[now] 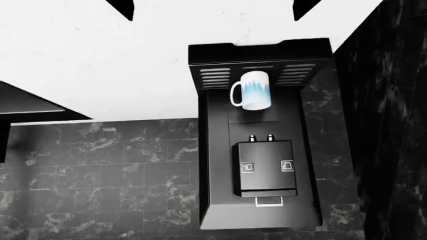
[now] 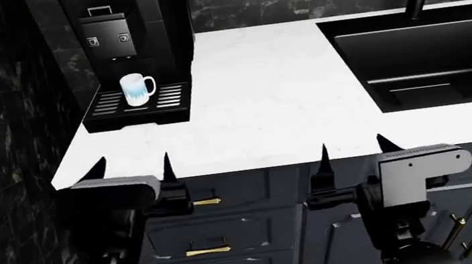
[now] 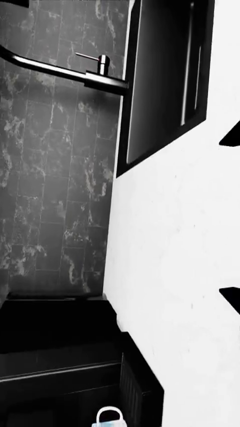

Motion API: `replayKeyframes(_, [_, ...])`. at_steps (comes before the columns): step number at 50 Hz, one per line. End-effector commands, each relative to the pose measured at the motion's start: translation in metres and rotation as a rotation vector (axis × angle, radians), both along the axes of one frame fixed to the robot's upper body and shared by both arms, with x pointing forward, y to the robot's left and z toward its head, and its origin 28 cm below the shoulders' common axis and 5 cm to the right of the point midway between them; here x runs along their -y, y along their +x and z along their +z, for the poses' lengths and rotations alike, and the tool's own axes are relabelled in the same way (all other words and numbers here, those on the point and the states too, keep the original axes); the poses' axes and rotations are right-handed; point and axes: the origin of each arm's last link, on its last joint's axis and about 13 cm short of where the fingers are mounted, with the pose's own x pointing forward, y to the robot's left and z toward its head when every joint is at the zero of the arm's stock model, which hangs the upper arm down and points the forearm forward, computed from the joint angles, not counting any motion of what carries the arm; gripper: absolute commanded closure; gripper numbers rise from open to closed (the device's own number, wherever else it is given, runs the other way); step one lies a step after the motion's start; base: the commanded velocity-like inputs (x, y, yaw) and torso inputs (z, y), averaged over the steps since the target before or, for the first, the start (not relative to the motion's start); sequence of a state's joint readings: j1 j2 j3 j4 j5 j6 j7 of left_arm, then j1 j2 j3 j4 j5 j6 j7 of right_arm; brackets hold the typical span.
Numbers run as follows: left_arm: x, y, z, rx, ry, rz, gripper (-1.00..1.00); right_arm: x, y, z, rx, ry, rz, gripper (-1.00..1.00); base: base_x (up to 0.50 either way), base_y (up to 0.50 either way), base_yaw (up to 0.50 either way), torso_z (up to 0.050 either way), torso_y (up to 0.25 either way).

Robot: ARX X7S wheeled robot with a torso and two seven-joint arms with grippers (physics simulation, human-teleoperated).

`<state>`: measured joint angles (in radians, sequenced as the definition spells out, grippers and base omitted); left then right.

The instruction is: Press the button on the coffee machine to serve coffee.

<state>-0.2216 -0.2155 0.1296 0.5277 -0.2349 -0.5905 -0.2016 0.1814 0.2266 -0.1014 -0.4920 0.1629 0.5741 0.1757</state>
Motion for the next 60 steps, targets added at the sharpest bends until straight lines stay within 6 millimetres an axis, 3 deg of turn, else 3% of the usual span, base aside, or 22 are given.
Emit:
replayKeyframes(1, [-0.0047,-0.0001,0.0322,0.016,0.034,-0.006,-1.00,0.0060,0.0001,0.0241,0.016,-0.005,0.011,-1.00,0.00,0.00,0.00,0.000,0.000])
replayKeyframes(4, [-0.0040,-0.0007,0.0355,0.015,0.039,-0.001,-1.00,0.0085,-0.0003,0.0309,0.034,-0.006,-0.006,-1.00,0.00,0.00,0.00,0.000,0.000])
replayKeyframes(20, [-0.0089,0.0007,0.0296,-0.008,0.062,0.029,-1.00,0.0097,-0.0026,0.0244,-0.003,-0.031,-0.010,-1.00,0.13,0.10,0.00,0.000,0.000])
replayKeyframes(60, [-0.0019,-0.0025,0.0303,0.006,0.068,0.009,-1.00,0.0107,-0.0038,0.0226,-0.002,-0.038,0.002,-1.00,0.34,0.09,0.00,0.000,0.000])
